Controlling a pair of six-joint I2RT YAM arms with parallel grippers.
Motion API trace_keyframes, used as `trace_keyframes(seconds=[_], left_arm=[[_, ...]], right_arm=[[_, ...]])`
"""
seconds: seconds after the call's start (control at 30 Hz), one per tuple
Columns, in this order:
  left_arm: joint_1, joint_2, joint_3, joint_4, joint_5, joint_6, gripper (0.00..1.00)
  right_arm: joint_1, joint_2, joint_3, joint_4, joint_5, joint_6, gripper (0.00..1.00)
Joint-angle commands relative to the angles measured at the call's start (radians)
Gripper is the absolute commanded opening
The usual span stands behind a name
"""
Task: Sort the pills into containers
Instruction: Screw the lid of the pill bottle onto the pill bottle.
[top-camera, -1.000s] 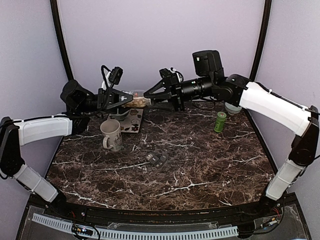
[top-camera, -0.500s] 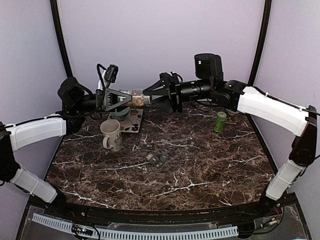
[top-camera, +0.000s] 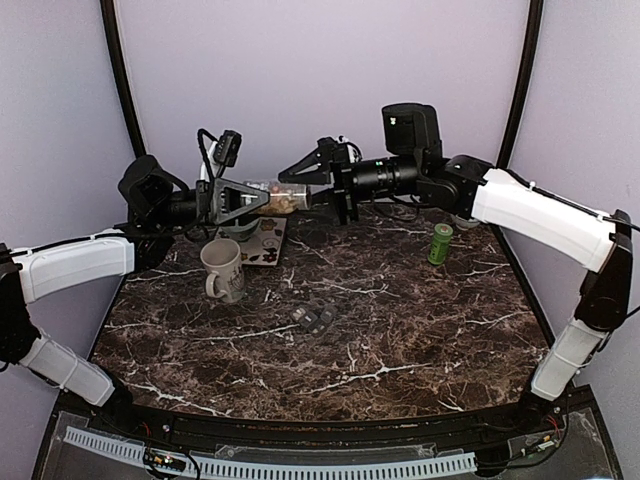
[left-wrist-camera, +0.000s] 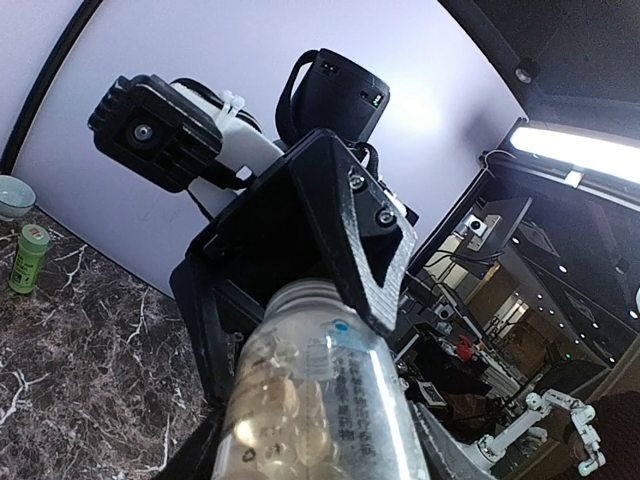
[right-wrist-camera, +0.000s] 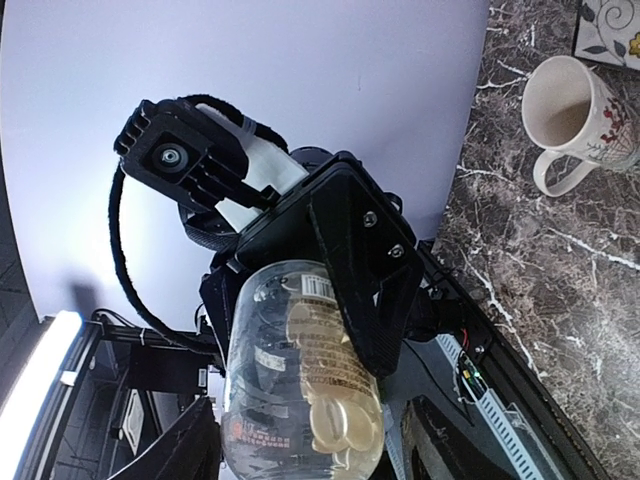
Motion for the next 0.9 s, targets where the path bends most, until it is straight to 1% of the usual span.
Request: trace_keyframes(seconds=[0.0, 0.13, 0.33, 0.5, 0.7, 0.73, 0.87], left_arm=[[-0.001, -0.028, -0.002, 0.038, -0.002, -0.001, 0.0], [0.0, -0.027, -0.002, 0.033, -0.004, -0.014, 0.0], [0.001, -0.022, -0.003, 0.028, 0.001, -0.034, 0.0], [0.001, -0.023, -0.008, 0.025, 0.006, -0.052, 0.0], [0.001, -0.019, -0.027, 0.023, 0.014, -0.074, 0.0], [0.001, -0.018, -0.027, 0.017, 0.013, -0.074, 0.0], [0.001, -0.01, -0.029, -0.001, 0.016, -0.074, 0.0]], right_arm=[[-0.004, -0.016, 0.072, -0.102, 0.067, -0.141, 0.64], [-0.005, -0.016, 0.132, -0.231, 0.129, -0.276, 0.66], [-0.011, -0.029, 0.141, -0.289, 0.189, -0.383, 0.69], [-0.015, -0.044, 0.153, -0.318, 0.234, -0.468, 0.7], [-0.017, -0.066, 0.154, -0.308, 0.283, -0.575, 0.72], [-0.017, -0.096, 0.152, -0.308, 0.293, -0.595, 0.73], [-0.017, -0.133, 0.138, -0.312, 0.317, -0.651, 0.74]])
